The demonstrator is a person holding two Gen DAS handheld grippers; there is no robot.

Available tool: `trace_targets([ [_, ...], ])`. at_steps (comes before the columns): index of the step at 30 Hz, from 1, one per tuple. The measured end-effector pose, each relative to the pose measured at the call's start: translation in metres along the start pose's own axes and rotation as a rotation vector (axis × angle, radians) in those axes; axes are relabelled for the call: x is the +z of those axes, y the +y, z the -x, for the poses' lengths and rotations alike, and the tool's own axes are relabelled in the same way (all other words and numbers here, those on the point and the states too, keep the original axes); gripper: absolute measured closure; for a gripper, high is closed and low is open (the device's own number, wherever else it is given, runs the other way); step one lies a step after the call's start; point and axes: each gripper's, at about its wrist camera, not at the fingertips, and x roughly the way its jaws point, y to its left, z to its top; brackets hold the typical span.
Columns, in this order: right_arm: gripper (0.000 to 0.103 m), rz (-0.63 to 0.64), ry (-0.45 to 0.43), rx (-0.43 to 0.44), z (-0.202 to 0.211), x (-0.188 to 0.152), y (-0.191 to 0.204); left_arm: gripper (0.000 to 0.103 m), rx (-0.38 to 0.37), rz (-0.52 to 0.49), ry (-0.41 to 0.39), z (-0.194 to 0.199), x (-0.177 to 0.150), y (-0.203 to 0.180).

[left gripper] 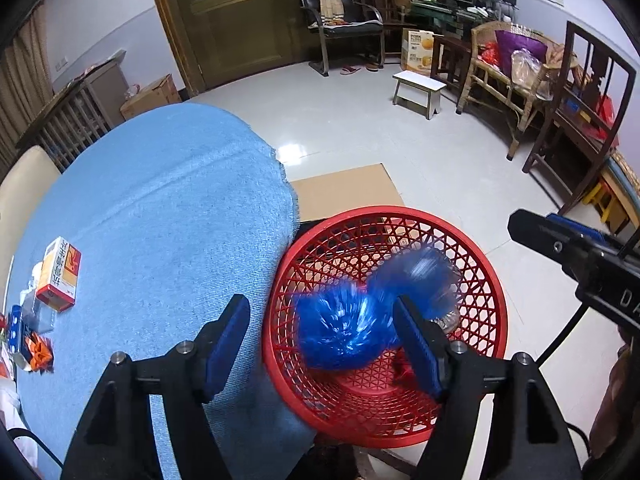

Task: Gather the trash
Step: 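Open the right gripper then the left to drop bags into the basket, then move both tools back toward the orange gloves on the table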

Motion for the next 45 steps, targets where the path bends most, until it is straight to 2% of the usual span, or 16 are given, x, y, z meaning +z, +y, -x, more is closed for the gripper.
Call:
trace_targets([
  [9, 0.042, 0.019, 0.011, 0.009, -0.003, 0.000, 0.009, 0.028, 0.001, 0.040, -0.001, 0.004, -0.004, 0.018],
  [19, 0.039, 0.094, 0.039, 0.029, -0.011, -0.004, 0.047, 0.028, 0.041, 0.146, -0.030, 0.020, -0.026, 0.077],
  [27, 0.039, 0.207, 0.109, 0.066, -0.032, -0.022, 0.100, 0.028, 0.123, 0.323, -0.042, 0.033, -0.068, 0.162],
  [34, 0.039, 0.314, 0.159, 0.112, -0.049, -0.041, 0.157, 0.028, 0.192, 0.555, -0.028, 0.030, -0.108, 0.265],
  [40, 0.039, 0.381, 0.181, 0.132, -0.055, -0.053, 0.196, 0.027, 0.249, 0.639, -0.048, 0.030, -0.125, 0.333],
  [45, 0.039, 0.404, 0.194, 0.133, -0.060, -0.058, 0.214, 0.027, 0.234, 0.674, -0.049, 0.021, -0.136, 0.360],
])
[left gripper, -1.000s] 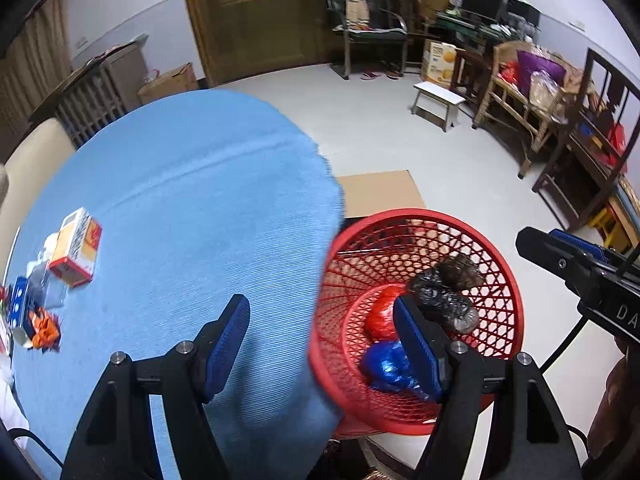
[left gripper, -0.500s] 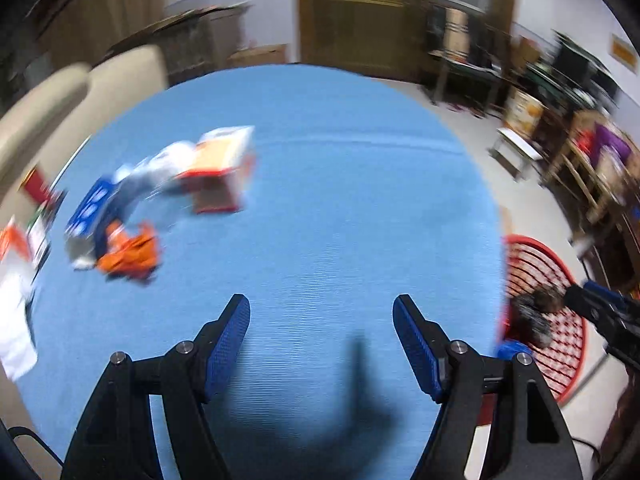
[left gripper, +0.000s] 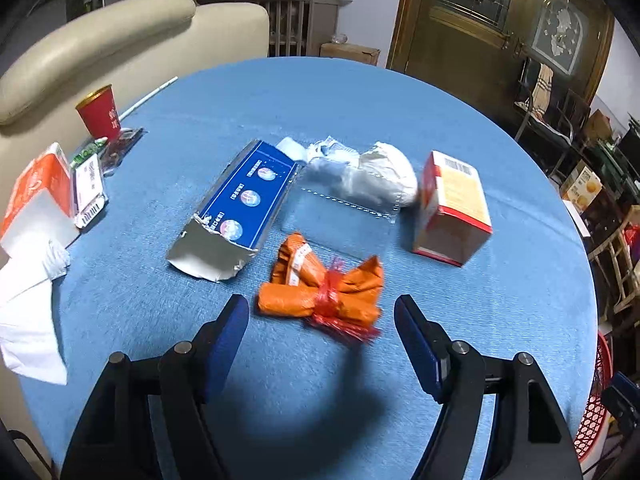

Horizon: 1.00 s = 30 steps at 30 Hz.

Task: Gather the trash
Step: 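Move both tools back toward the orange gloves on the table, then grasp the orange glove bundle with the left gripper while the right grasps the yellow-red milk box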

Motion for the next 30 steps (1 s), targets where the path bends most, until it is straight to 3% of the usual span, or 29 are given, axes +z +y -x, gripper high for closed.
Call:
trace_targets([
  [5, 0.039, 0.026, 0.019, 0.000, -0.009, 0.004, 0.015, 0.027, -0.012, -0.047, 0.002, -0.014, 0.005, -0.010],
  [12, 0.039, 0.058, 0.031, 0.002, -0.017, 0.008, 0.032, 0.029, -0.008, -0.022, 0.016, -0.033, 0.013, -0.004],
  [19, 0.039, 0.082, 0.048, 0.010, -0.031, 0.016, 0.048, 0.034, 0.018, -0.034, -0.014, -0.024, 0.001, 0.007],
  [25, 0.039, 0.120, 0.038, 0.065, -0.047, 0.036, 0.078, 0.034, 0.043, -0.023, -0.022, -0.011, -0.018, 0.012],
  [30, 0.039, 0.088, 0.005, 0.157, -0.066, 0.076, 0.115, 0.034, 0.045, -0.002, -0.019, -0.007, -0.024, 0.016],
])
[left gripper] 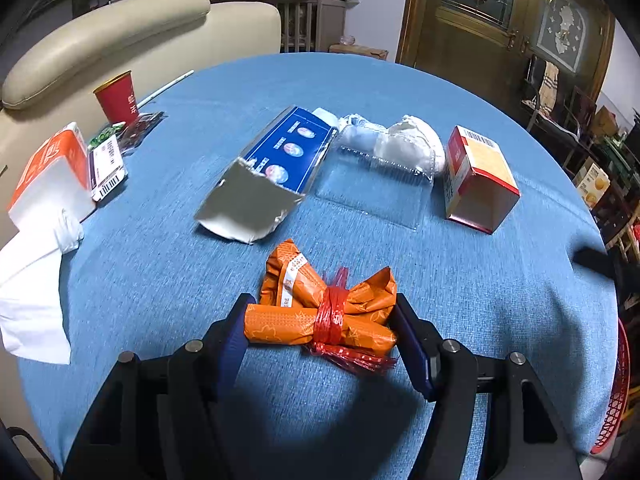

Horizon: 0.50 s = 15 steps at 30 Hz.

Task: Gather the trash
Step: 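Grasp the orange glove bundle with the left gripper while the right grasps the yellow-red milk box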

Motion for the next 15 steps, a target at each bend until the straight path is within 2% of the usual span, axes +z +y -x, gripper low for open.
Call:
trace_targets([
  [4, 0.039, -0.032, -0.020, 0.027, -0.027, 0.039, 0.023, 0.034, 0.003, 0.005, 0.000, -0.002, 0.001, 0.002],
  [8, 0.039, -0.055, 0.007, -0.002, -0.062, 0.062, 0.033, 0.034, 0.000, 0.014, 0.001, 0.003, -0.004, 0.000],
  [13, 0.039, -0.033, 0.077, -0.010, -0.093, 0.065, 0.039, 0.034, 0.005, 0.016, 0.003, 0.002, -0.003, 0.000],
  [14, 0.041, -0.026, 0.076, -0.007, -0.095, 0.062, 0.039, 0.034, 0.005, 0.016, 0.004, 0.002, -0.003, 0.000],
  [15, 0.046, -0.022, 0.068, -0.008, -0.094, 0.061, 0.039, 0.034, 0.005, 0.016, 0.004, 0.002, -0.003, 0.001],
])
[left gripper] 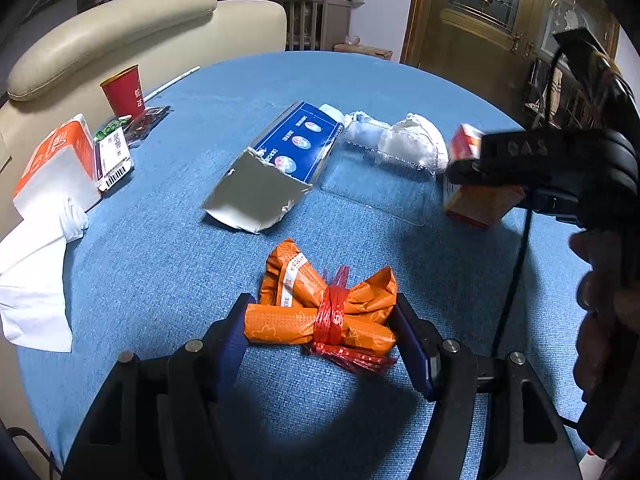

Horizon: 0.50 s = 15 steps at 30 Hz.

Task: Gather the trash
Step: 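Grasp the orange glove bundle with the left gripper while the right grasps the yellow-red milk box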

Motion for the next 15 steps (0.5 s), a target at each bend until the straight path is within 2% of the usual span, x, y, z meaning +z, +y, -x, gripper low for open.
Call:
trace_targets([
  [6, 0.050, 0.028, -0.017, 0.003, 0.020, -0.016, -0.011, 0.034, 0.012, 0.008, 0.006, 0.004, -0.004, -0.003],
  [15, 0.050, 0.026, -0.057, 0.007, 0.076, -0.071, -0.041, 0.034, 0.040, 0.000, -0.015, 0.028, -0.016, -0.015],
])
